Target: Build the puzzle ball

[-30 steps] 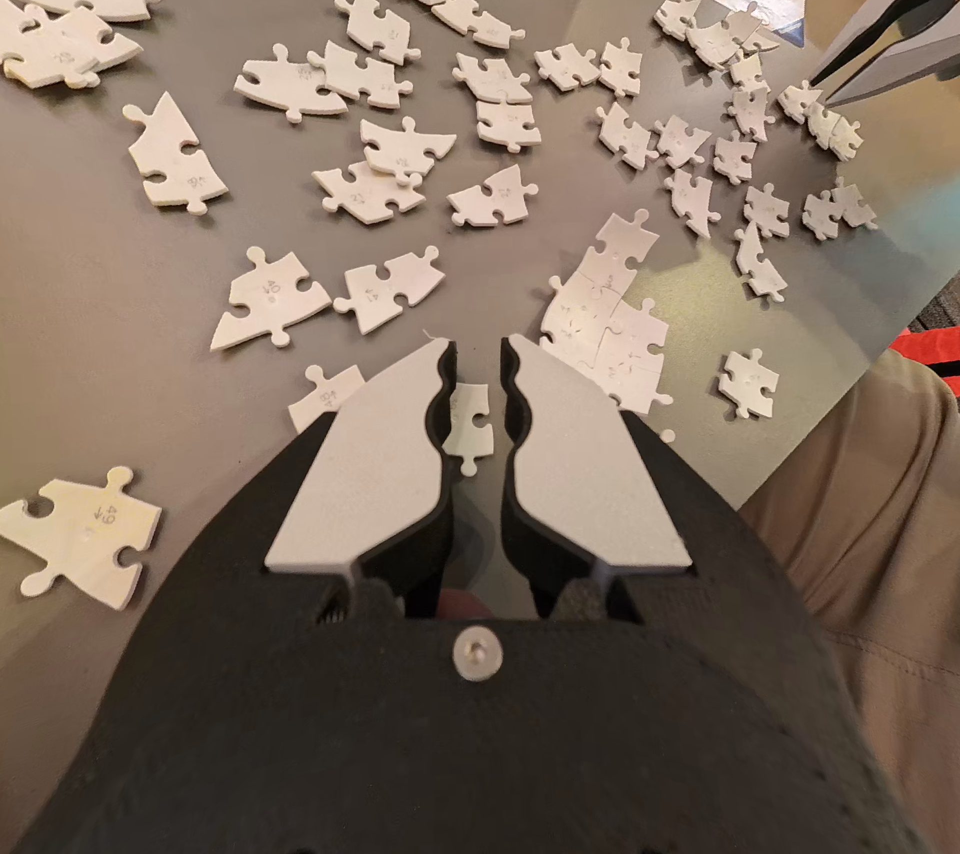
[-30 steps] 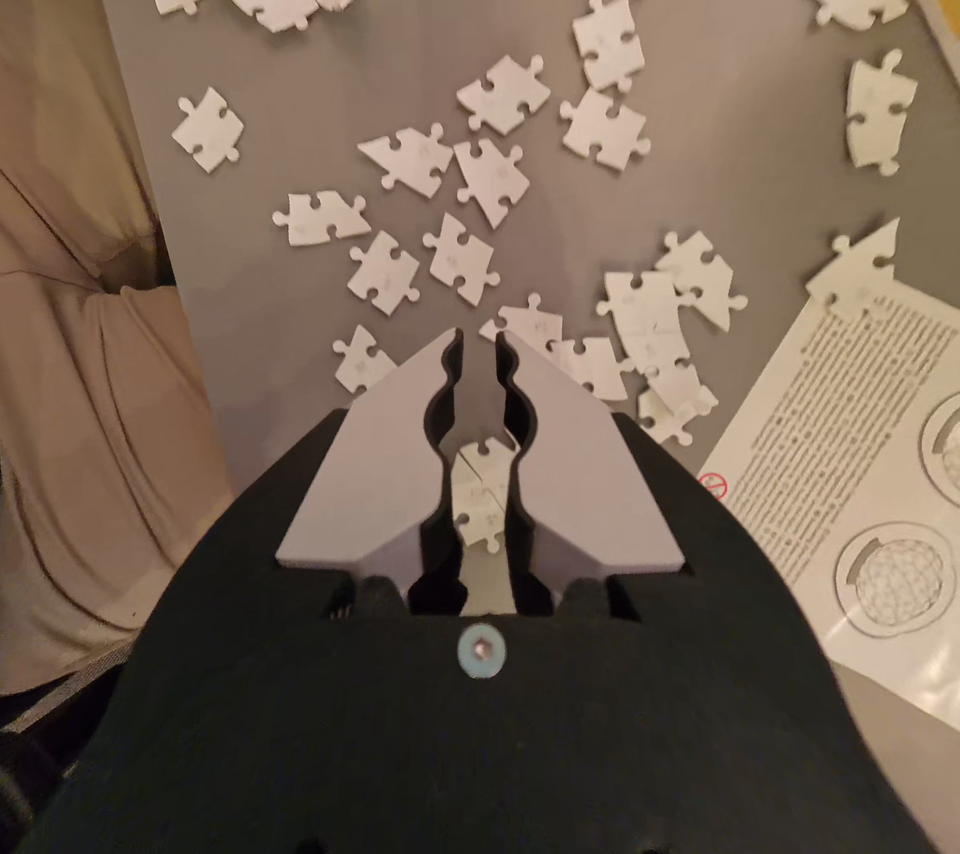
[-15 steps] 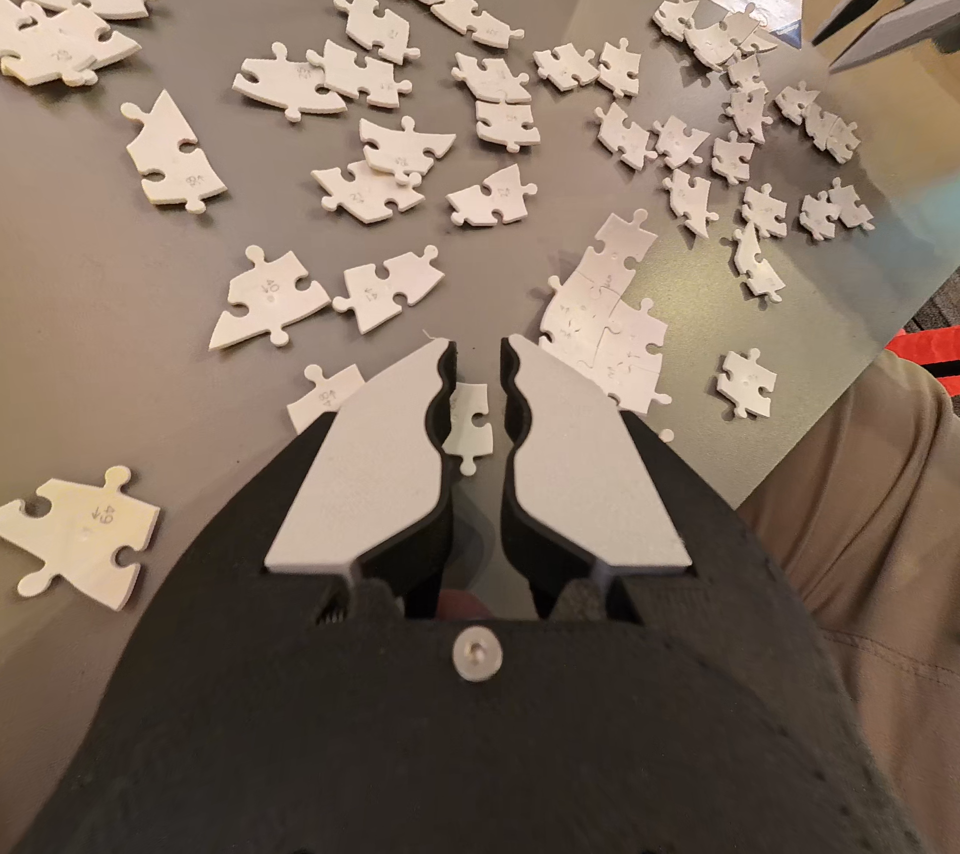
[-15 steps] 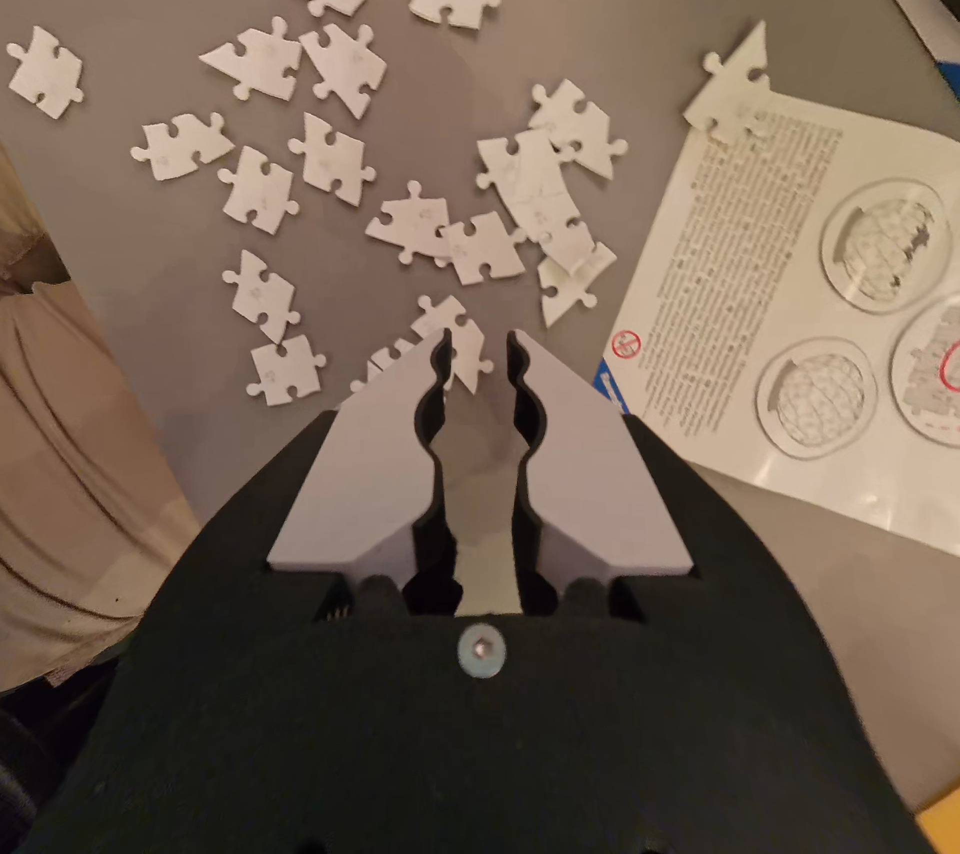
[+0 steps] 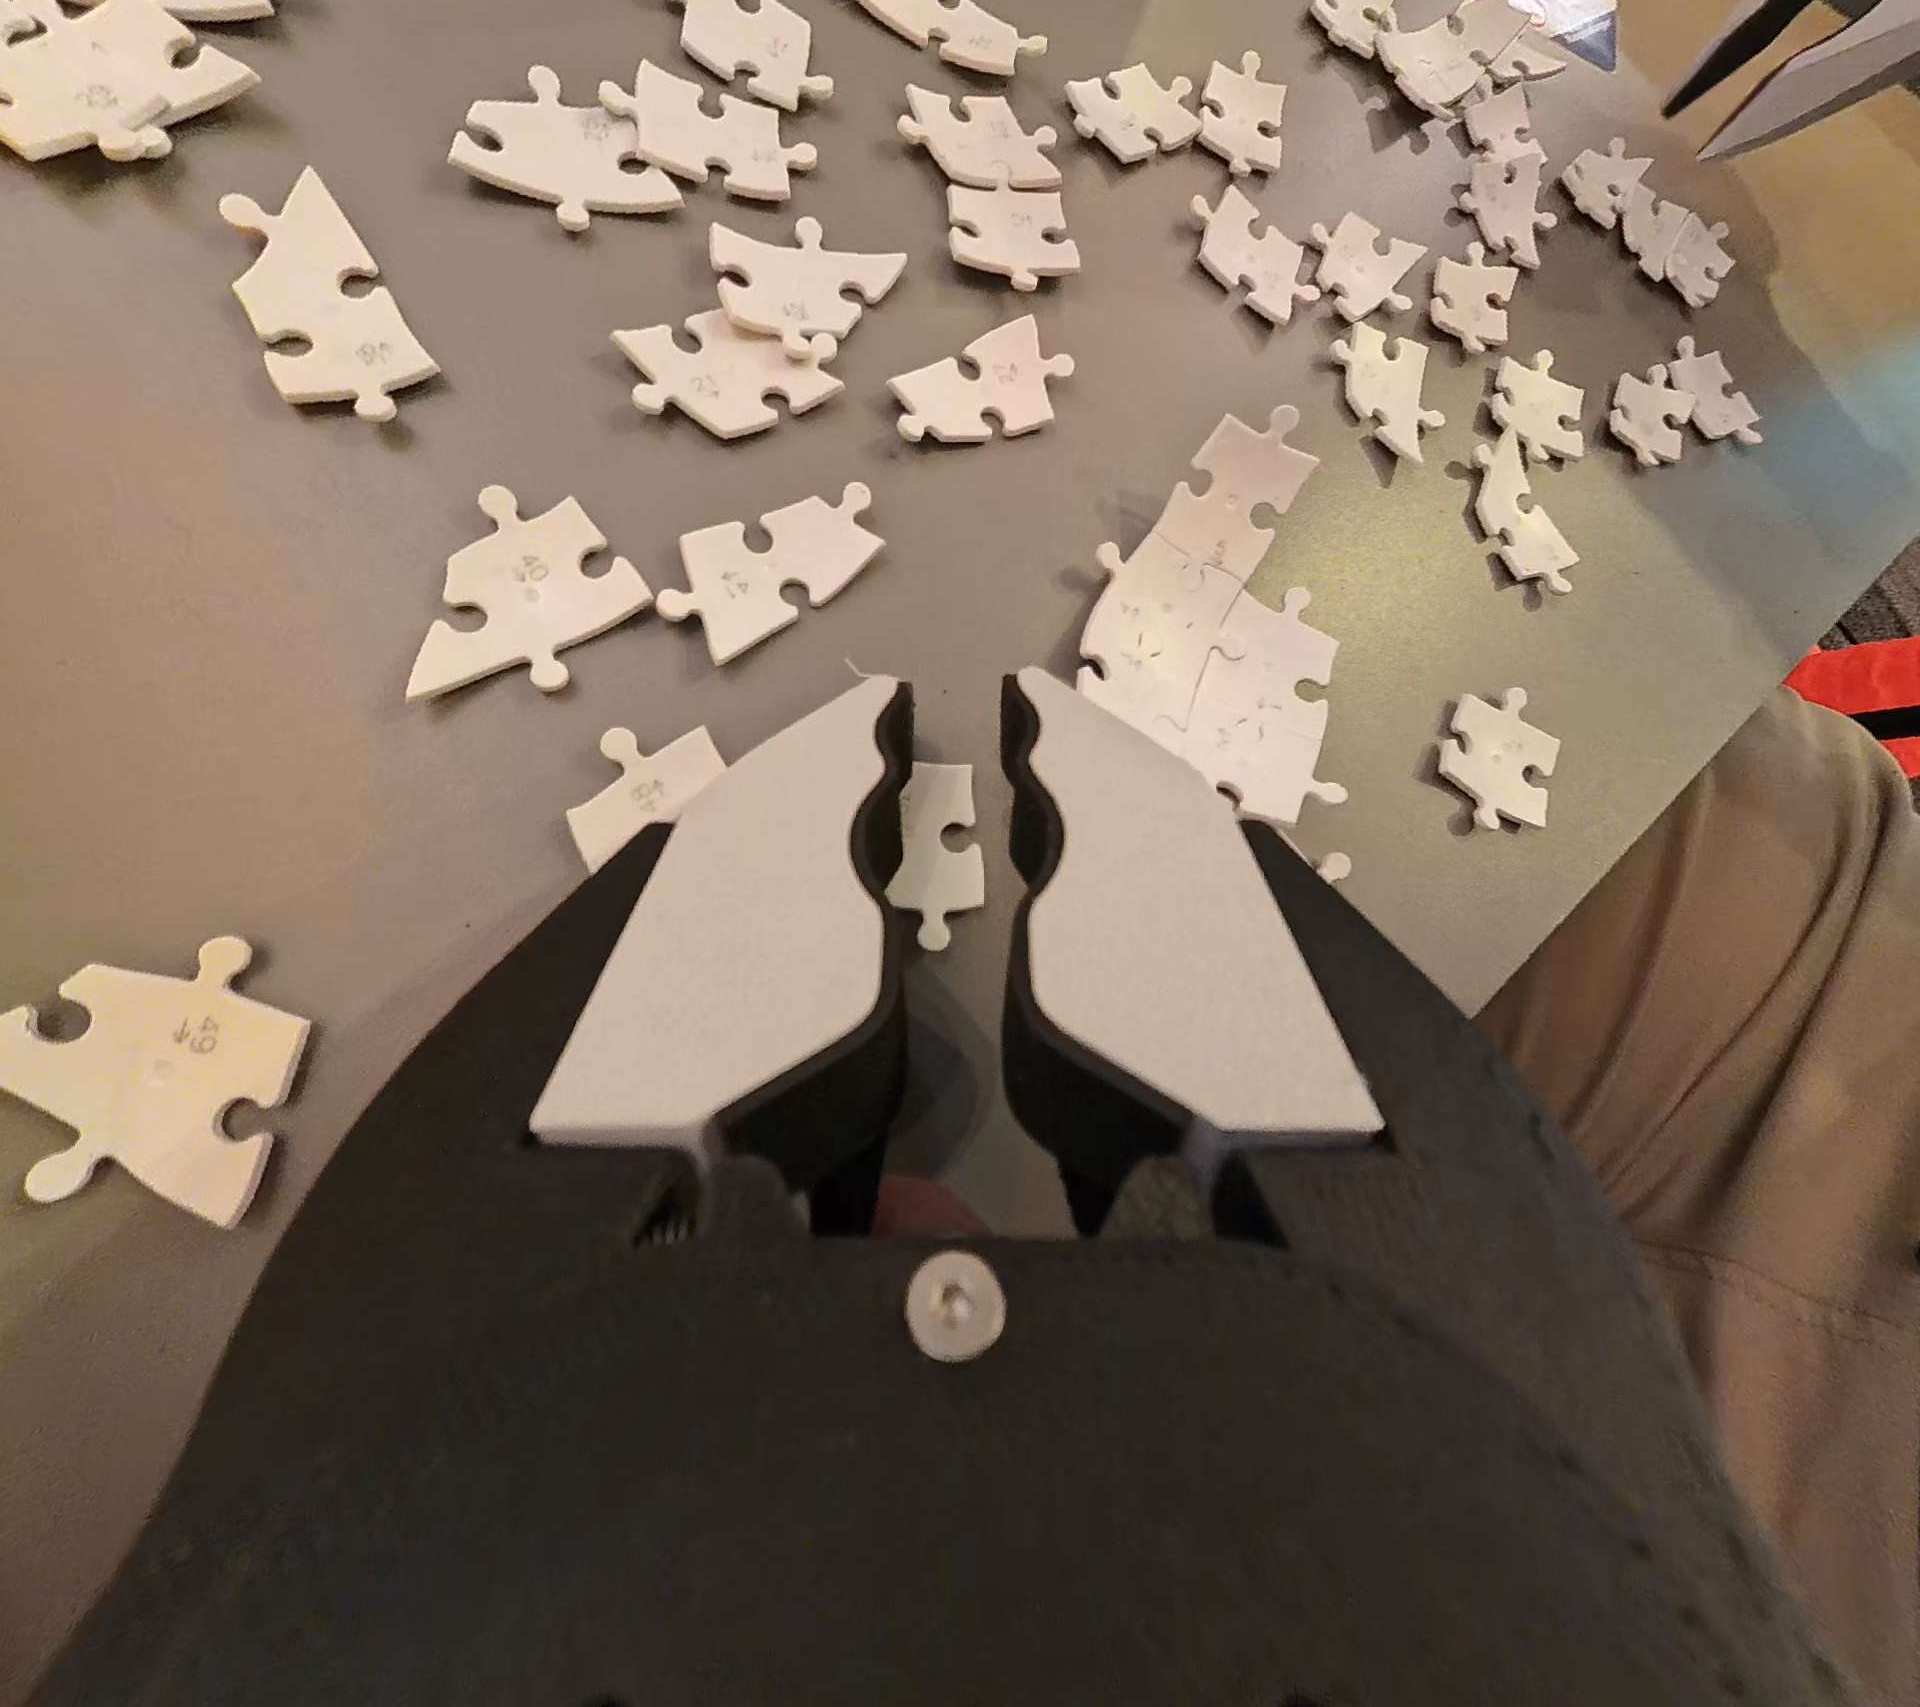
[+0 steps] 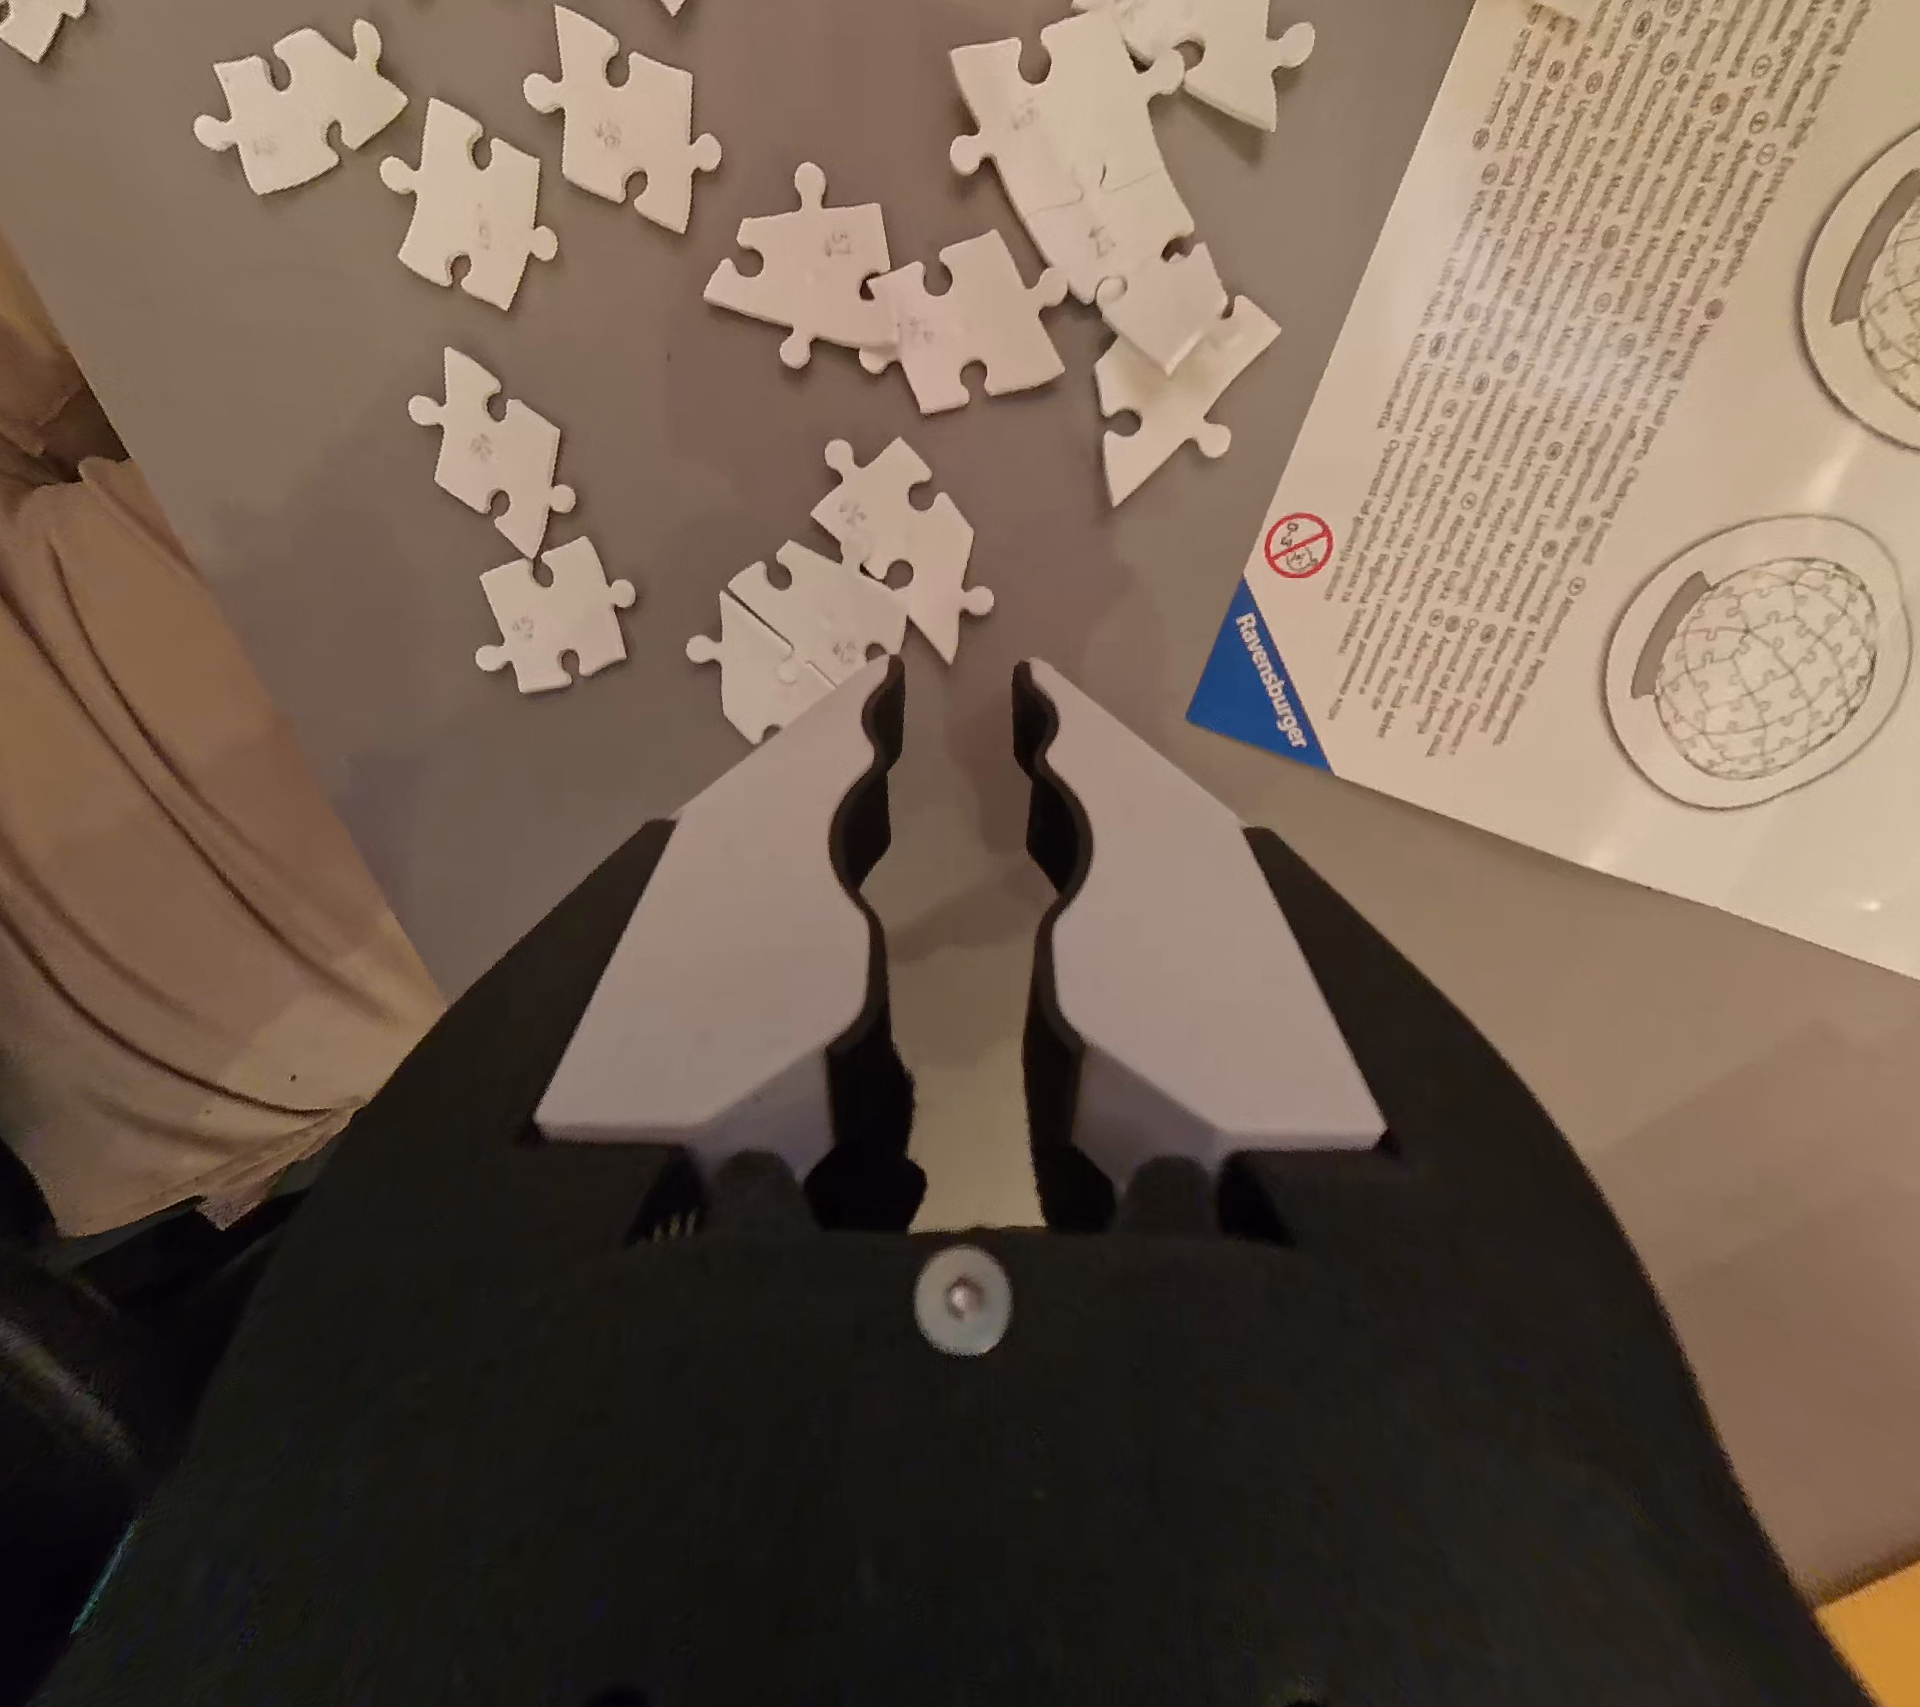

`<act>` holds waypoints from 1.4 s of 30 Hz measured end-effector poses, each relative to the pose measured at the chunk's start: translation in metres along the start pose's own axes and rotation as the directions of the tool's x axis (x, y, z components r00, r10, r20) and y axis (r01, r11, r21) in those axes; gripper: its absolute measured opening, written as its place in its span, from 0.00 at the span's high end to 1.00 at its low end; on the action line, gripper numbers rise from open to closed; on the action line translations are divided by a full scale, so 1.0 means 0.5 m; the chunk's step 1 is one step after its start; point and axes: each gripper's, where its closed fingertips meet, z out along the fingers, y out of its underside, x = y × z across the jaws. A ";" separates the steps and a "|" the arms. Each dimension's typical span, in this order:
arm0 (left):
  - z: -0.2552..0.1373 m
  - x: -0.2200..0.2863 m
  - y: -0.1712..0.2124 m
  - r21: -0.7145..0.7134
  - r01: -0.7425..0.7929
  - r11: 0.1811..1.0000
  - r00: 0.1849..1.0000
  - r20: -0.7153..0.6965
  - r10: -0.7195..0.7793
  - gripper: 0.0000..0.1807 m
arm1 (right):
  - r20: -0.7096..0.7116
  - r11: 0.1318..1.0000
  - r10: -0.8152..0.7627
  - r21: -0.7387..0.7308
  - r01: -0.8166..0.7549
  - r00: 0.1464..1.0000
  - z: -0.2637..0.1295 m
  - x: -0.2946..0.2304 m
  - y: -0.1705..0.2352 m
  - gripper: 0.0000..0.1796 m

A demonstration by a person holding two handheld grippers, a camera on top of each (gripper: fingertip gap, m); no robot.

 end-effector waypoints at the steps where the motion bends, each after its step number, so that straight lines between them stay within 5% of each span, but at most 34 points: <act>1: 0.000 0.000 0.000 0.000 0.000 1.000 1.000 0.000 0.000 0.91 | -0.001 1.000 -0.003 0.004 0.003 1.000 0.003 0.000 -0.004 0.89; 9: 0.000 0.000 0.000 0.002 0.005 1.000 1.000 -0.004 -0.005 0.91 | -0.062 0.999 -0.043 0.024 0.045 0.997 0.022 0.010 -0.032 0.91; 17: 0.001 0.000 0.001 -0.007 0.003 1.000 1.000 -0.004 -0.003 0.91 | -0.288 0.969 0.019 0.240 0.053 0.957 -0.008 0.082 -0.121 0.89; 36: 0.002 0.001 0.002 -0.011 0.000 1.000 1.000 -0.001 0.000 0.91 | -0.114 0.978 -0.058 0.191 0.079 0.992 0.052 0.018 -0.119 0.91; 42: 0.002 0.001 0.002 -0.012 0.000 1.000 1.000 -0.001 0.000 0.91 | -0.185 0.967 0.080 0.253 -0.031 0.980 0.039 0.069 -0.130 0.81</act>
